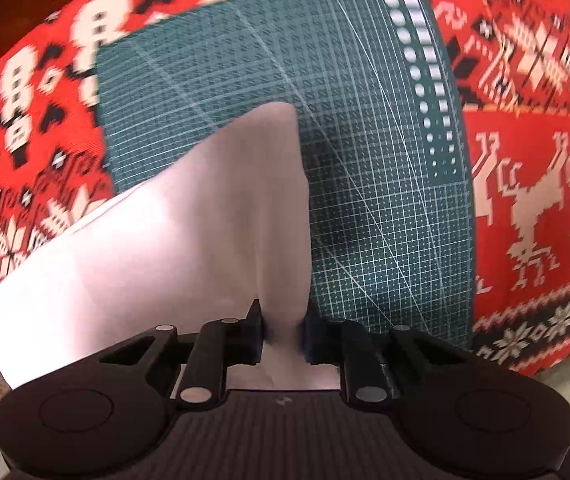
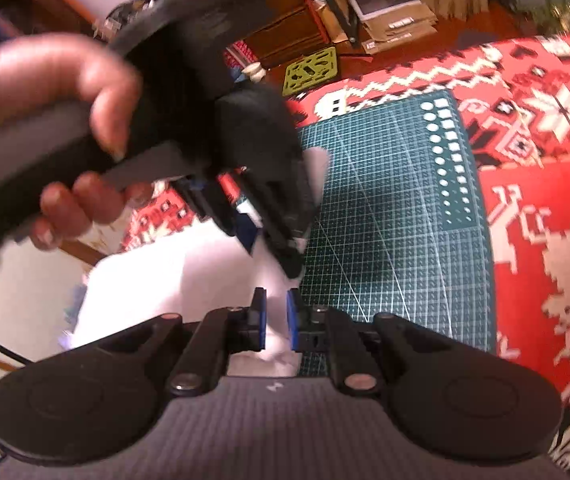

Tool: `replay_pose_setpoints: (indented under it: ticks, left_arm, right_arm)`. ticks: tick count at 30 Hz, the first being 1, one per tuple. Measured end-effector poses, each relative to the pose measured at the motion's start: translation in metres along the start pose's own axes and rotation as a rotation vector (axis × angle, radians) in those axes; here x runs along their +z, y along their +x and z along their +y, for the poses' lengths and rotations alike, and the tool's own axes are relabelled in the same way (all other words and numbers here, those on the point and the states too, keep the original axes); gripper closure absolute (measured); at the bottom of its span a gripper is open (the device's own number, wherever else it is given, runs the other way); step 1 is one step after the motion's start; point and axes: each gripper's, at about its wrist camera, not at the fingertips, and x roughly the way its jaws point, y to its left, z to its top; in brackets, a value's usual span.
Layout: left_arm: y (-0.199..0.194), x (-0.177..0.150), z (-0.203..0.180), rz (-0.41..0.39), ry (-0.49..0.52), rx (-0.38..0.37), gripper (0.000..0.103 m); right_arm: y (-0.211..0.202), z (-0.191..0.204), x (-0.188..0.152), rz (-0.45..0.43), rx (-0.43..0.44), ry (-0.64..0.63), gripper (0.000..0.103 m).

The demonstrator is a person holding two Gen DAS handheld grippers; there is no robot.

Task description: Fold clothes

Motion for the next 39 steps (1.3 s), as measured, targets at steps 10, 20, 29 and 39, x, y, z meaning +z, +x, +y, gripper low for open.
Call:
replay_pose_setpoints:
  ticks: [10, 20, 29, 39]
  left_arm:
    - [-0.071, -0.111, 0.137, -0.132, -0.144, -0.266, 0.087]
    - [-0.032, -0.212, 0.339, -0.318, -0.256, -0.559, 0.088]
    - [0.102, -0.255, 0.458, -0.435, -0.492, -0.739, 0.09]
    - [0.12, -0.275, 0.468, -0.613, -0.459, -0.769, 0.092]
  right_arm:
    - [-0.025, -0.012, 0.023, -0.038, -0.043, 0.054, 0.089]
    - [0.04, 0.122, 0.024, 0.05, -0.008, -0.042, 0.089]
    - [0.13, 0.241, -0.013, 0.204, -0.011, -0.108, 0.089]
    - [0.176, 0.292, -0.026, 0.275, -0.065, -0.187, 0.089]
